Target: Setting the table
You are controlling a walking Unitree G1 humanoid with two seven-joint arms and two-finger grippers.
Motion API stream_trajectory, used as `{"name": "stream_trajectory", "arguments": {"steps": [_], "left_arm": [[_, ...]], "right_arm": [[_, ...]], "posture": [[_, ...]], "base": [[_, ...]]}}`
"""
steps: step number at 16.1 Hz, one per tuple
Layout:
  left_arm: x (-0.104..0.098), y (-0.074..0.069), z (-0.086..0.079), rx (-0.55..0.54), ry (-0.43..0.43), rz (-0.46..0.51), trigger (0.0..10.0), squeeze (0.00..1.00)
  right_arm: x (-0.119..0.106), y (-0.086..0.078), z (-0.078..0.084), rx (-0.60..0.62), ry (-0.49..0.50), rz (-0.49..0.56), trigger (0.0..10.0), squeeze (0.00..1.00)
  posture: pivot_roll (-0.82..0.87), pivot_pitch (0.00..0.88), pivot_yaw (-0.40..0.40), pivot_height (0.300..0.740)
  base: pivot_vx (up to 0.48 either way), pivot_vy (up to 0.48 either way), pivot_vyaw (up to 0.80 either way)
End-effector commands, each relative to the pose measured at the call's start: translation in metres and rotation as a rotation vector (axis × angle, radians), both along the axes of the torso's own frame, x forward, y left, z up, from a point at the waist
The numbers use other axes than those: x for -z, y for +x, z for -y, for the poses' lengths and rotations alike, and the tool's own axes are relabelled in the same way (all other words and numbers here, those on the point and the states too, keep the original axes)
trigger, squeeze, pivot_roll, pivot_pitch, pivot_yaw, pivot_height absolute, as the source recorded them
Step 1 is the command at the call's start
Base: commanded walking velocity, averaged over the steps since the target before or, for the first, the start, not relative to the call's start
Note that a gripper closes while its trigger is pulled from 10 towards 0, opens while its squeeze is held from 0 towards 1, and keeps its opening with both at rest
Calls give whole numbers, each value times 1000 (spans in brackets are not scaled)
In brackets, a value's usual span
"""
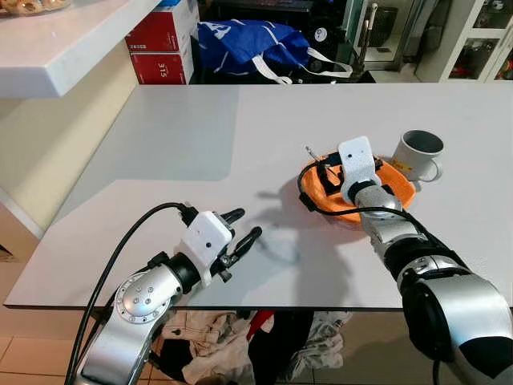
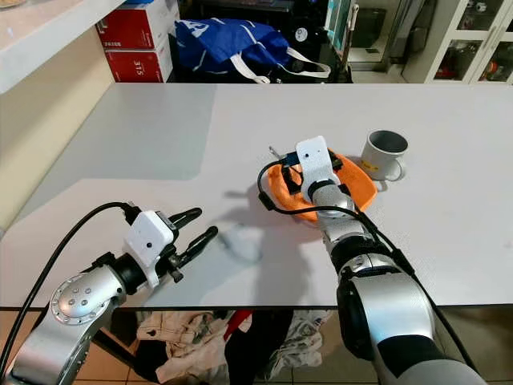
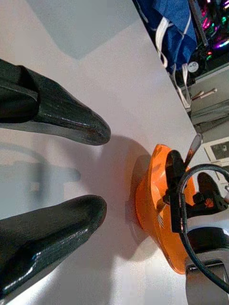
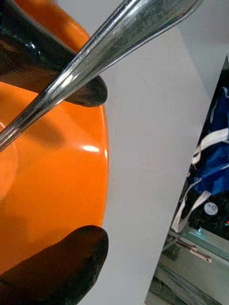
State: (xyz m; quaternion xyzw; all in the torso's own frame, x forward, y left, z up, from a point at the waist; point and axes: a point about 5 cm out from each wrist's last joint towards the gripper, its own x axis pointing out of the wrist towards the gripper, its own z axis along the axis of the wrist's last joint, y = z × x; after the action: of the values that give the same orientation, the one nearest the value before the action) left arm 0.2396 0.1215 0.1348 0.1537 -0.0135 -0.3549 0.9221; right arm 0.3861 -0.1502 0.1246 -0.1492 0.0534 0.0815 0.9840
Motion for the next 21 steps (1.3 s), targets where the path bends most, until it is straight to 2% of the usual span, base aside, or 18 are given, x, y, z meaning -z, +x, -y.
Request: {"name": "stream_trajectory", "arguments": {"steps": [1,4,8,10,17,18,21], "left_arm": [[1,2,-1,-4,16,5,10000,0],[0,2,-1,-5,18,7,10000,0],[1,3,-1,-1,21,8,10000,0],[1,3,0,0,21,8,10000,0],[0,4,0,-3,25,13,10000,0],[0,4,-1,-5,26,14,10000,0],[0,4,-1,-8,23,12,10000,0]], "right_arm": [[-1,1,0,9,54,-11,10000,0],[-4,3,-1,20,125,-13,10000,0],[-7,5,-1,39,276,-38,10000,0],[-7,6,0,59,417,-78,10000,0],[-3,5,-9,12,423,-135,10000,0],[-10,8,-13,-7,368,-107,10000,0],[-13,9,-14,-8,316,-80,10000,0]], "posture": [[175,0,33,740],[175,0,34,740],[173,0,33,740],[170,0,33,740],[174,0,28,740],[171,0,26,740],[164,0,26,740]], "base": [[0,0,0],[0,0,0],[0,0,0],[0,0,0],[0,0,0],[0,0,0],[0,0,0]]}}
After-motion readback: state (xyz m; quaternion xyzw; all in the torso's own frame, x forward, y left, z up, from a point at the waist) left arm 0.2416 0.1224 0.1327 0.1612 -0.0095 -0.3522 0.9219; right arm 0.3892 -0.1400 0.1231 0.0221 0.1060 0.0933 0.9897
